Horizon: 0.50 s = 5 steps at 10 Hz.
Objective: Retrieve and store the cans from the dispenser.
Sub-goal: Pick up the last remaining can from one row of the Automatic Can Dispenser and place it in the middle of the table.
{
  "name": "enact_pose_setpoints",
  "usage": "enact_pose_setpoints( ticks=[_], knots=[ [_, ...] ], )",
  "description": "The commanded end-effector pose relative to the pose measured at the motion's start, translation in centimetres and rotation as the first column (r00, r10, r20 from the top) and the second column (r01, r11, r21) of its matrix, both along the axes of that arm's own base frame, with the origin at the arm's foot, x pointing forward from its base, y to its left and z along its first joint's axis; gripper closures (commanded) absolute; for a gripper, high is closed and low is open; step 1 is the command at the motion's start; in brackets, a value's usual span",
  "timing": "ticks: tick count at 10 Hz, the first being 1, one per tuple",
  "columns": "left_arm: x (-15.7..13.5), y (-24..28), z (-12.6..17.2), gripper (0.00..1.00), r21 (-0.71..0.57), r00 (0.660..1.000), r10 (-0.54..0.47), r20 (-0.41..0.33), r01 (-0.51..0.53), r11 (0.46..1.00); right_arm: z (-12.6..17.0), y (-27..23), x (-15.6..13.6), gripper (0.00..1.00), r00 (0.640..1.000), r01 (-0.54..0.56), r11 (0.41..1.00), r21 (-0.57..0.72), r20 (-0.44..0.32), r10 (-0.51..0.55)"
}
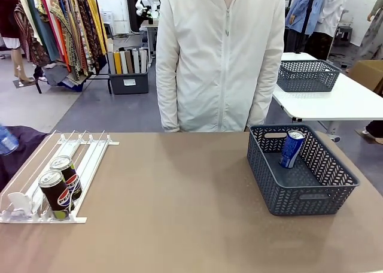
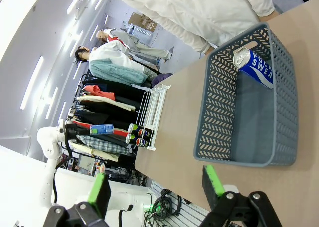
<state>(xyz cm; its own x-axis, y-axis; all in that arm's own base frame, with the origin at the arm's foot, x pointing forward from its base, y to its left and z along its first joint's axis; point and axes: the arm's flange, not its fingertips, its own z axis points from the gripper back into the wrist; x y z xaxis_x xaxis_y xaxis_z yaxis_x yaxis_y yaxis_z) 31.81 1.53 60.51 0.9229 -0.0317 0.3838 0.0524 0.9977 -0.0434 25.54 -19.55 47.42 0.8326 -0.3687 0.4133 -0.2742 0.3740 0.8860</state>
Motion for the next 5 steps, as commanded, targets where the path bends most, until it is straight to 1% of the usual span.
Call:
enact_pose_setpoints(
  ticks=[1, 2, 3, 4, 5],
  knots=[
    [5.8, -7.9, 1.3, 1.00, -0.006, 0.998, -0.061, 0.033, 0.062, 0.998, 0.2, 0.0, 0.3, 0.00, 0.999, 0.006, 1.000, 0.014, 0.031, -0.006],
    [8.3, -13.6, 0.3, 1.00, 0.014, 0.987, -0.161, 0.008, 0.161, 0.987, 0.2, 0.0, 0.3, 0.00, 0.999, 0.006, 1.000, 0.014, 0.031, -0.006],
    [10.0, -20.4, -1.9, 1.00, 0.018, 0.957, -0.284, -0.051, 0.285, 0.958, 0.2, 0.0, 0.3, 0.00, 0.999, 0.006, 1.000, 0.014, 0.031, -0.006],
    [10.7, -25.9, -4.6, 1.00, 0.011, 0.918, -0.384, -0.099, 0.387, 0.922, 0.2, 0.0, 0.3, 0.00, 0.999, 0.006, 1.000, 0.014, 0.031, -0.006],
    [10.8, -30.7, -7.5, 1.00, 0.006, 0.886, -0.445, -0.132, 0.450, 0.893, 0.2, 0.0, 0.3, 0.00, 0.999, 0.006, 1.000, 0.014, 0.031, -0.006]
  ],
)
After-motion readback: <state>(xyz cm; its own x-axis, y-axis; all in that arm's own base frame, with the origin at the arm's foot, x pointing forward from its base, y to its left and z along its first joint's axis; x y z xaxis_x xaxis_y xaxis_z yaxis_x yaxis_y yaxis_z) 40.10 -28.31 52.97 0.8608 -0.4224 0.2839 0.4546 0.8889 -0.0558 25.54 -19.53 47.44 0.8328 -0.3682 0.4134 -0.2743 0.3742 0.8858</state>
